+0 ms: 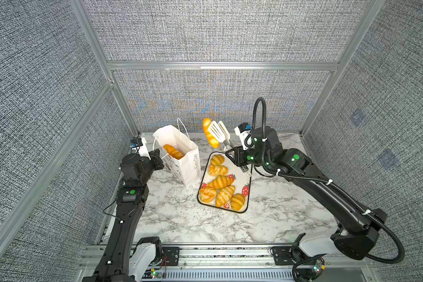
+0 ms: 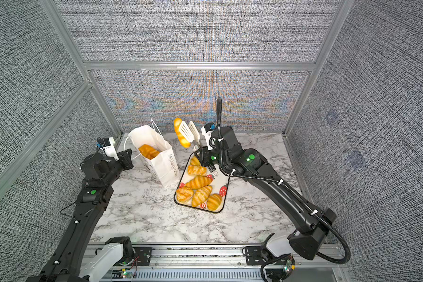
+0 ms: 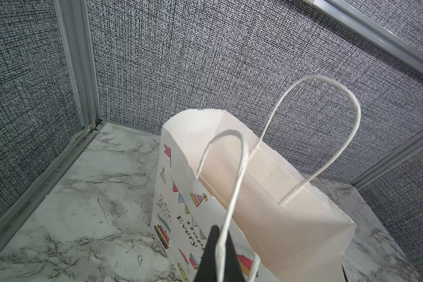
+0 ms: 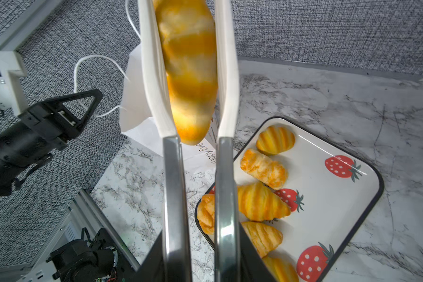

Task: Pack bread into a paper bag
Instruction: Place the bread in the paper bag.

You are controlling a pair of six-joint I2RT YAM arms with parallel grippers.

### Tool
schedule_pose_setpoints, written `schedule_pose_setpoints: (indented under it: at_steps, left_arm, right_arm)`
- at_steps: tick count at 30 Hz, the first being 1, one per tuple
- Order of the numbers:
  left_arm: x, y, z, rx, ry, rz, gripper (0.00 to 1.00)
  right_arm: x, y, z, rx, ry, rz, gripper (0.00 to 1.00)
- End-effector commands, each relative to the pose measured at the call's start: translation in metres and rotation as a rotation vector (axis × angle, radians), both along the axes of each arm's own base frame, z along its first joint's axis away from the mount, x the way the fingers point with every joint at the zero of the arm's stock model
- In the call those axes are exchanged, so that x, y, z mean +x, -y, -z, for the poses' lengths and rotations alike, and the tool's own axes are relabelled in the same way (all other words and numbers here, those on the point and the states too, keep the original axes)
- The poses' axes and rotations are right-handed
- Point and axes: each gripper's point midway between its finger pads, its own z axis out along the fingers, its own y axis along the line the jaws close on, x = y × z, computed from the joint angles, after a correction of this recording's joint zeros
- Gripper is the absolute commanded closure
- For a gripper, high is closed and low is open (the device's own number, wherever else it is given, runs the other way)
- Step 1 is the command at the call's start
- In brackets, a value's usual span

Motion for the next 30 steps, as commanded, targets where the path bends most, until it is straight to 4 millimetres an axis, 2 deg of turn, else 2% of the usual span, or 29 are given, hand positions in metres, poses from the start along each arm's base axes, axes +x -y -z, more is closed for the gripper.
schedule_pose_setpoints:
  at_steps: [1,8,14,23,30]
  left_arm:
    - [0.001,0.002,-0.004,0.004,0.021,0.011,1.00]
    - [0.001,0.003,-0.003,0.001,0.021,0.017,1.00]
    - [0.001,0.004,-0.002,-0.004,0.017,0.021,1.00]
    - [0.002,0.004,-0.002,-0.006,0.017,0.024,1.00]
    - [0.001,0.003,-0.003,-0.001,0.018,0.019,1.00]
  right_arm:
    - [-0.003,-0.012,-0.013,-0.011,0.049,-0.032,0.66]
    - [-0.011,-0.051,-0.033,-0.026,0.098,-0.122,0.66]
    - [-0.008,-0.079,-0.042,-0.033,0.116,-0.169,0.66]
    - [0.006,-0.114,-0.033,-0.022,0.086,-0.210,0.66]
    - [0.020,-0.134,-0.012,-0.045,0.051,-0.217,0.66]
